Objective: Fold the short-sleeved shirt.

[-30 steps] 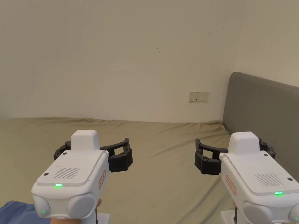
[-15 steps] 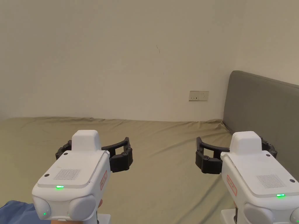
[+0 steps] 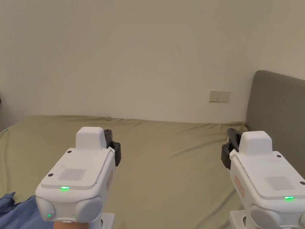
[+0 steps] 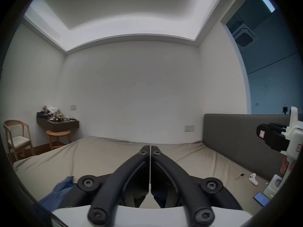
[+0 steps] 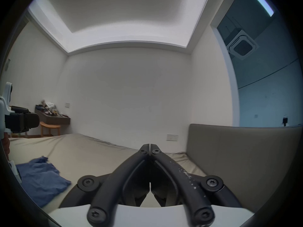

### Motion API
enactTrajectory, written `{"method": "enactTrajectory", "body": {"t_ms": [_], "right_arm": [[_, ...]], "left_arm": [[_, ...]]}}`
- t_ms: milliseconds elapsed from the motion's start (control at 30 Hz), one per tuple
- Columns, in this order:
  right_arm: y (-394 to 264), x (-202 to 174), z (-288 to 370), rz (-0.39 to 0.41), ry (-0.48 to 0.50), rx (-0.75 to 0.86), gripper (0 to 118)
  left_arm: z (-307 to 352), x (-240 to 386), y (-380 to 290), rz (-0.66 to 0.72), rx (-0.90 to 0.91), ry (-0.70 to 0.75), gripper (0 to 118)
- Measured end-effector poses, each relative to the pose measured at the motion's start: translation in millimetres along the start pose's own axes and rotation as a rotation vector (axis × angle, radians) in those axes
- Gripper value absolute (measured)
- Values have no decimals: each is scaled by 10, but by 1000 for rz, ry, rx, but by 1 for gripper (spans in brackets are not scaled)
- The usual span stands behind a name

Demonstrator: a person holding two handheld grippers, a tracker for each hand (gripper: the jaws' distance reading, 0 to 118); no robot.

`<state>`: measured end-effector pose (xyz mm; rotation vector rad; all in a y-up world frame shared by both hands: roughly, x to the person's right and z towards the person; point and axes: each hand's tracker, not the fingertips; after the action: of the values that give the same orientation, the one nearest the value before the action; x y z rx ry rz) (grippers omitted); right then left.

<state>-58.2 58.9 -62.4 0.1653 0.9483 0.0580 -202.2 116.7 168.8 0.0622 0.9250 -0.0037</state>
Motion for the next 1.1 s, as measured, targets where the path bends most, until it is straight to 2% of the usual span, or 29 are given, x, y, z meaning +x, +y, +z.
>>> {"method": "enactTrajectory", "body": {"t_ms": [67,233,333,433,567,600,633,733,800,967,1100], "right_arm": [[14,-262,-83,-14,51,9,1],[26,-1126,-196,-28,267,19,2],[-11,-1568,-180,-38,361,17,2],[-76,-1835,-171,-69,418,-22,2],[-250,-2012,-275,-53,422,-62,2],[-298,-2046,-305,-57,433,-84,2],[-351,-2084,-340,-56,438,-101,2],[-536,-2192,-456,-40,437,-144,2],[-662,-2254,-528,-37,447,-181,2],[-1019,-2412,-764,-10,456,-263,2],[-1273,-2478,-908,-9,457,-328,2]], "left_arm": [[90,-294,23,-2,0,76,0],[462,-1188,25,-13,-24,320,0],[602,-1567,-52,-3,-75,412,0],[677,-1760,-172,11,-124,447,0],[556,-1898,-438,35,-214,441,3],[499,-1921,-521,49,-257,429,10],[437,-1947,-613,61,-304,413,30],[155,-2074,-991,136,-493,383,118],[-84,-2238,-1392,166,-607,374,115],[-481,-2342,-2134,185,-829,397,115],[-686,-2328,-2535,214,-945,393,115]]}}
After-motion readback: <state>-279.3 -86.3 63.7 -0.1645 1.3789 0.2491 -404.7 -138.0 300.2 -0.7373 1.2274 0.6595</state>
